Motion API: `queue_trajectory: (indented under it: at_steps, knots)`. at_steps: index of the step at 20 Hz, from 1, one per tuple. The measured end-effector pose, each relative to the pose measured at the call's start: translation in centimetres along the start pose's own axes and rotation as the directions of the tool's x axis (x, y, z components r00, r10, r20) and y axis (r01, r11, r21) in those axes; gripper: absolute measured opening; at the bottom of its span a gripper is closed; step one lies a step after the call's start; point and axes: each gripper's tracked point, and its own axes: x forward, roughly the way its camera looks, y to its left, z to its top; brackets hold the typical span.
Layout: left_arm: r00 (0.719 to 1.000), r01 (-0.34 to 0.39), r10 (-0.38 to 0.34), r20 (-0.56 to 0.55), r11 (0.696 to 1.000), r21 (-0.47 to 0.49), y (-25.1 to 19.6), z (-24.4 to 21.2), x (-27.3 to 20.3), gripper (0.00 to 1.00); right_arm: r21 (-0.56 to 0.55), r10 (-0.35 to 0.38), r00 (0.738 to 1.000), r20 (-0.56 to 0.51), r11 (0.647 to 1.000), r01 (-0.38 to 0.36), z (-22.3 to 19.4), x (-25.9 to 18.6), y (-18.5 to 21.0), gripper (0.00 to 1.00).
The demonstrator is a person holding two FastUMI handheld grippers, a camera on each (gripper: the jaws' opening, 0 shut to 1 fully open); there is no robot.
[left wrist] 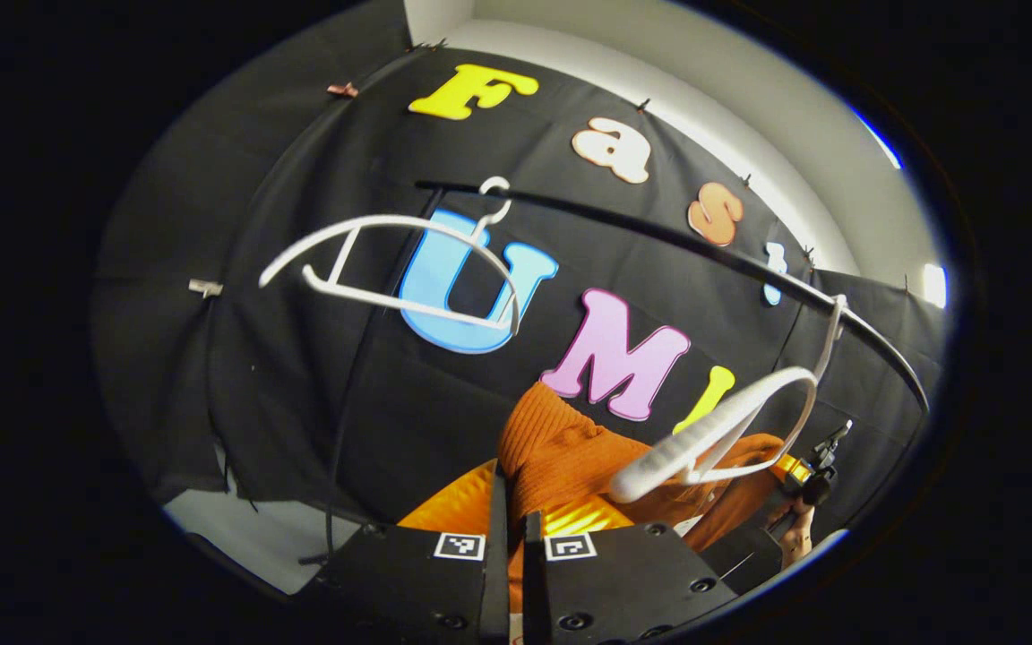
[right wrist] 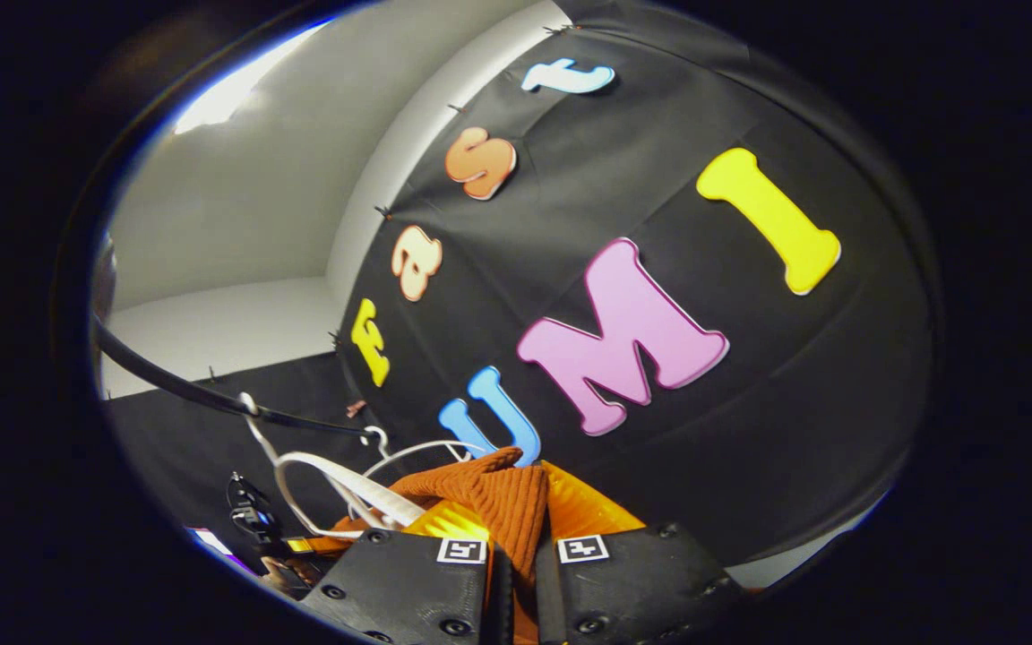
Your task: Grasp the clothes on the hanger with both hands and then place them into the laundry hamper below.
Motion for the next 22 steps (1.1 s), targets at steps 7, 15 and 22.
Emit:
queue_trajectory:
  at_steps: [7,15,22]
  knots:
    - [0.974,-0.174,0.173,-0.147,0.985,0.004,2.2,-7.9,-0.5,0.10,-0.065,-0.126,0.977,-0.174,0.991,0.116,-7.5,-2.0,-1.5,0.14]
    - [0.967,-0.089,0.082,-0.241,0.996,-0.018,-3.6,-12.8,-0.5,0.10,-0.060,-0.022,0.943,-0.333,0.998,0.002,-14.3,-3.4,5.1,0.14]
    - [0.959,0.040,-0.035,-0.283,0.999,0.013,-10.1,-14.8,-0.6,0.10,0.026,0.113,0.895,-0.432,0.993,-0.112,-20.1,-4.0,11.8,0.13]
